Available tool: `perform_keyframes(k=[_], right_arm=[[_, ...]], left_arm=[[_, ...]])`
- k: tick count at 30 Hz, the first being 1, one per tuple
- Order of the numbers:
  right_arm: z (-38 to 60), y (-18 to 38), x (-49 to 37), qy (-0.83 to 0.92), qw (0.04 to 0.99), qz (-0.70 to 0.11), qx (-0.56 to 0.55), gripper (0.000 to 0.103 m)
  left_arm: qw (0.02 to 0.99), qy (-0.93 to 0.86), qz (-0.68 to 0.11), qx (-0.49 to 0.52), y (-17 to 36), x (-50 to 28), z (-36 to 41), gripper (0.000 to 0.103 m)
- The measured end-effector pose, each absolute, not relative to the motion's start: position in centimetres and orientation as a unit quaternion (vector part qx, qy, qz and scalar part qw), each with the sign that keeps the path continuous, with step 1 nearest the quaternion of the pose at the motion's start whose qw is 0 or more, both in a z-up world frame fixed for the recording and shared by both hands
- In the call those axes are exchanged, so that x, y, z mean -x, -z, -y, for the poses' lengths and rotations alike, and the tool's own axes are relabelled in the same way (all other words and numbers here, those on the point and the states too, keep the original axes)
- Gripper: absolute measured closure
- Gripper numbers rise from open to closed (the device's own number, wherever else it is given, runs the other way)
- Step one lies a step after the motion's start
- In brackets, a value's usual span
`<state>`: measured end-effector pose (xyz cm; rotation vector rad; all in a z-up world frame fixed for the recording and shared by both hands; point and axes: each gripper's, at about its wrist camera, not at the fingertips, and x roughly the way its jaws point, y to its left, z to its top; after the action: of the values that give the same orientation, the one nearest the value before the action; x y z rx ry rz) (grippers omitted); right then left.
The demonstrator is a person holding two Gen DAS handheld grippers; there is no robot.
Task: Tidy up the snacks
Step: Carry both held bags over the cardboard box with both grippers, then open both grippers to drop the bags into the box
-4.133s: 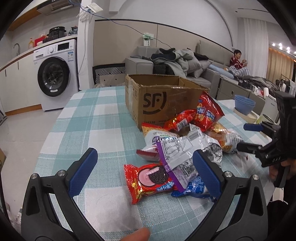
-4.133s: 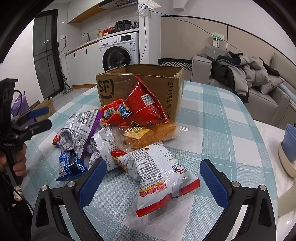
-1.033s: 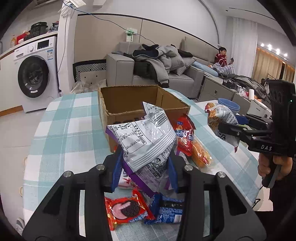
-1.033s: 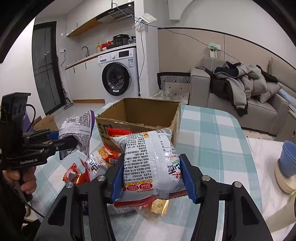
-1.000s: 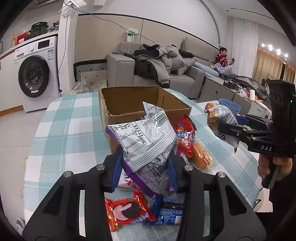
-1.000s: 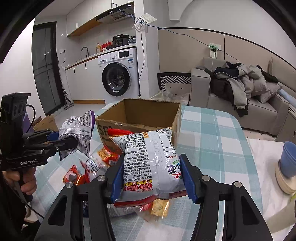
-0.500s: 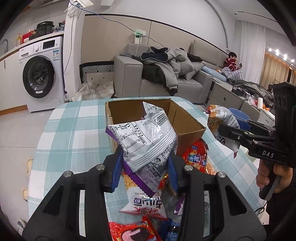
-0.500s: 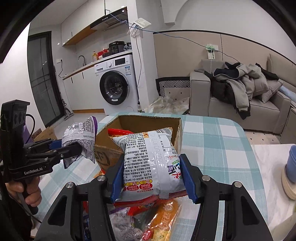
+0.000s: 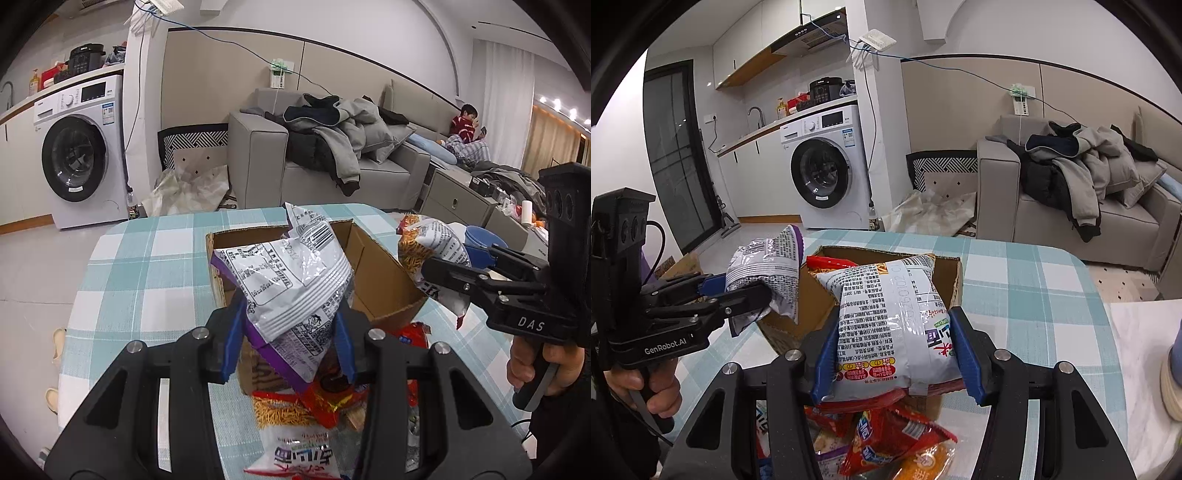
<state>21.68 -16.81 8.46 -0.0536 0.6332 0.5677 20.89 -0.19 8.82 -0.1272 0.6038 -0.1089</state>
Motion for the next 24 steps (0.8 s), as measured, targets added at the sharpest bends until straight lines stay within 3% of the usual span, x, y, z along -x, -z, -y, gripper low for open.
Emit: perform_keyframes(k=[24], right_arm=[[13.4, -5.7, -26.5, -0.293, 0.895, -0.335, 0.038, 0.046]], left_arm=[[0.941, 0.048, -0.331, 0.055, -5.5, -27.5, -0.2, 0.064]])
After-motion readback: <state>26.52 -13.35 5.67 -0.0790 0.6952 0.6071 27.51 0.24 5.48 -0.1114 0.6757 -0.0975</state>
